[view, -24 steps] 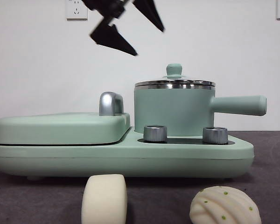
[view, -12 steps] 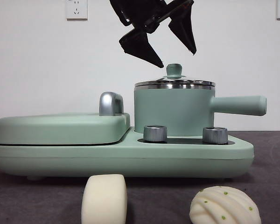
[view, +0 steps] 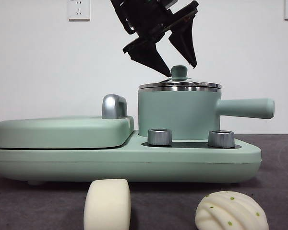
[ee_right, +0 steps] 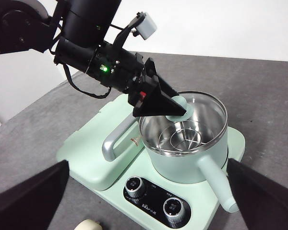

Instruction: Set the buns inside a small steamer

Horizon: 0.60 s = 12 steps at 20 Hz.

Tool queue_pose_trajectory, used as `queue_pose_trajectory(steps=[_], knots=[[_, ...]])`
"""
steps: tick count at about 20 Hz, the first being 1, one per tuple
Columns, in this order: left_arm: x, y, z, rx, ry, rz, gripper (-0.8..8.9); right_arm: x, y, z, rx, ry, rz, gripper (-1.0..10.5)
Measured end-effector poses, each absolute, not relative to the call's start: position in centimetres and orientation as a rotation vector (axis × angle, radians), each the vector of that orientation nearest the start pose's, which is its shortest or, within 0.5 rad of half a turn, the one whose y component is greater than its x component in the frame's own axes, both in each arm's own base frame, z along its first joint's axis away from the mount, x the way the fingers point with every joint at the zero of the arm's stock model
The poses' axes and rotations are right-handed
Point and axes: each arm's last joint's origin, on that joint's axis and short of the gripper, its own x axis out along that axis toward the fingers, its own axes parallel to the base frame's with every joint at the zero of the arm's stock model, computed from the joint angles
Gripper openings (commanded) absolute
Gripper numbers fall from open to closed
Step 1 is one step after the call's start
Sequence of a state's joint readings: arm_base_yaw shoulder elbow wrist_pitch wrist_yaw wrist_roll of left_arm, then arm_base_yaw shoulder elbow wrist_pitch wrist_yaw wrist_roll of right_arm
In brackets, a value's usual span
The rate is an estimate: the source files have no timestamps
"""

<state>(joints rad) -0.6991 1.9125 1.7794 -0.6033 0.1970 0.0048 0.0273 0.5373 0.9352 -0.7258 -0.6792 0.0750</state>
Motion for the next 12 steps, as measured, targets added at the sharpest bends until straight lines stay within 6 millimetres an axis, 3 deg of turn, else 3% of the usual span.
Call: queue_pose_trajectory(steps=[3, 5, 8, 10, 12], knots=[[32.61, -28.48, 30.99, 0.203, 0.744, -0.862, 3.26, 8.07, 2.04, 35.97, 0.179, 0.345, 0.688, 5.2], [32.64, -28.50, 30.93, 0.213, 0.740, -0.861, 2.32, 8.04, 2.04, 35.88, 0.182, 0.354, 0.687, 5.2], [32.65, -28.48, 30.92, 0.224, 0.736, -0.855, 1.98, 8.00, 2.04, 35.78, 0.186, 0.366, 0.687, 5.2], [32.66, -28.47, 30.91, 0.232, 0.734, -0.853, 0.80, 8.00, 2.04, 35.77, 0.186, 0.367, 0.686, 5.2], [32.68, -28.46, 30.93, 0.235, 0.730, -0.853, 0.22, 8.00, 2.04, 35.77, 0.186, 0.367, 0.686, 5.2]])
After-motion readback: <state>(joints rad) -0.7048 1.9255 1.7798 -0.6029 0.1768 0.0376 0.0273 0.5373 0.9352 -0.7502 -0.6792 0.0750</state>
